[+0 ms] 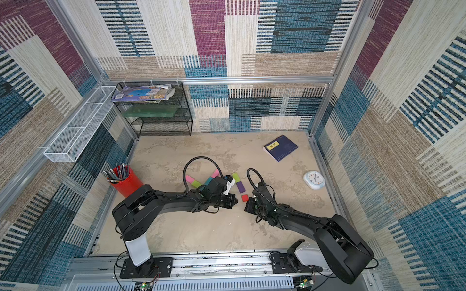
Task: Assemble the letter v with building blocks
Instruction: Assemble the building block at the center of the board.
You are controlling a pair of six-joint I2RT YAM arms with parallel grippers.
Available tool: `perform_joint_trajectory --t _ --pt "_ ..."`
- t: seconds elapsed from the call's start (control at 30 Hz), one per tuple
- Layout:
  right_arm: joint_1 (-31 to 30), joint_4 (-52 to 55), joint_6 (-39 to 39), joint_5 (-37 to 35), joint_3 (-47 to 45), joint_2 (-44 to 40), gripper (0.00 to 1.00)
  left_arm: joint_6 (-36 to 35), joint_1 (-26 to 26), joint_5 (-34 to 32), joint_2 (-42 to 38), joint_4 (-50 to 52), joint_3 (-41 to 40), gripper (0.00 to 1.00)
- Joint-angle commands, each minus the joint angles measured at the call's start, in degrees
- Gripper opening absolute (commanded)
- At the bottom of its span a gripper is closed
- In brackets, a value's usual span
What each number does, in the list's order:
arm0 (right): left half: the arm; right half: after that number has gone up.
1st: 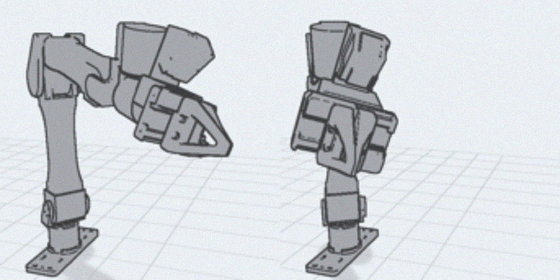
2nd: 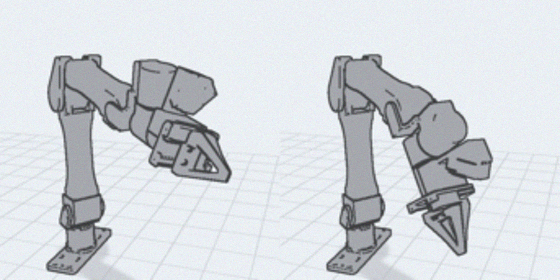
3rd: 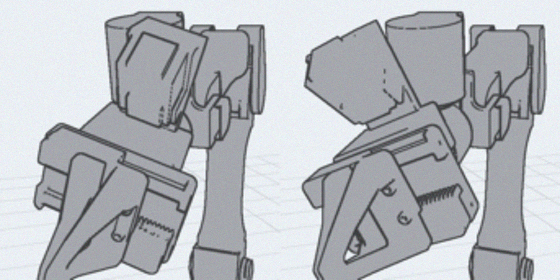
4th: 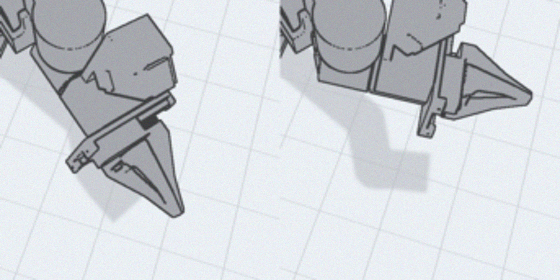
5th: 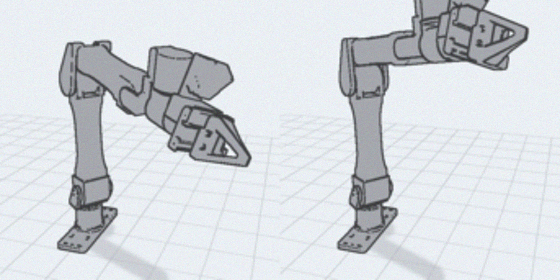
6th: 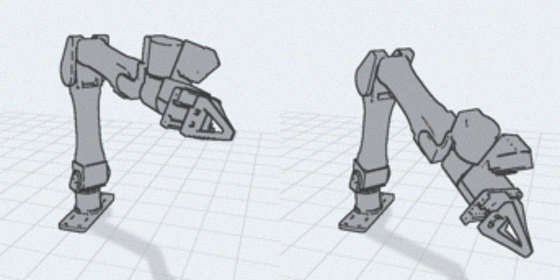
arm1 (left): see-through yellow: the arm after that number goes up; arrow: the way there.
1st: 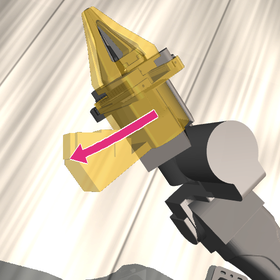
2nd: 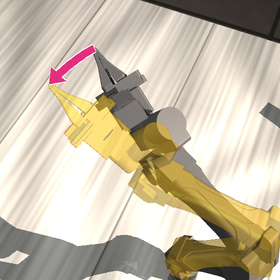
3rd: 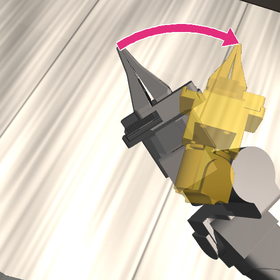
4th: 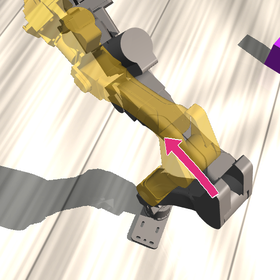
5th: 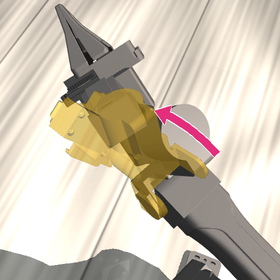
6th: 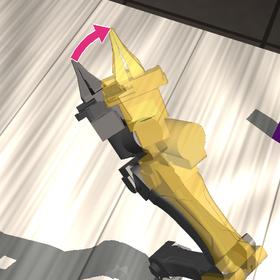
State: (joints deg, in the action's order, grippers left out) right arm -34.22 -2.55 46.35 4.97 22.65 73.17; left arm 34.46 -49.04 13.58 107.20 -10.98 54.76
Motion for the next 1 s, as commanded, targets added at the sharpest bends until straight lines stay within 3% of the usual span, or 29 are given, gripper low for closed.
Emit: perform_joint_trajectory --t 0.0,0.57,0.97 --pt "0.38 -2.76 0.28 -1.01 -0.29 1.52 0.00 0.83 0.00 -1.40 1.45 3.12 1.44 0.00" --pt "1.54 -5.50 -1.37 -3.13 1.05 8.29 0.00 1.29 -0.04 -2.22 4.15 5.10 4.54 0.00" --pt "1.66 -4.88 -1.88 -3.85 1.49 8.54 0.00 1.19 -0.07 -3.05 5.39 6.24 5.93 0.00"
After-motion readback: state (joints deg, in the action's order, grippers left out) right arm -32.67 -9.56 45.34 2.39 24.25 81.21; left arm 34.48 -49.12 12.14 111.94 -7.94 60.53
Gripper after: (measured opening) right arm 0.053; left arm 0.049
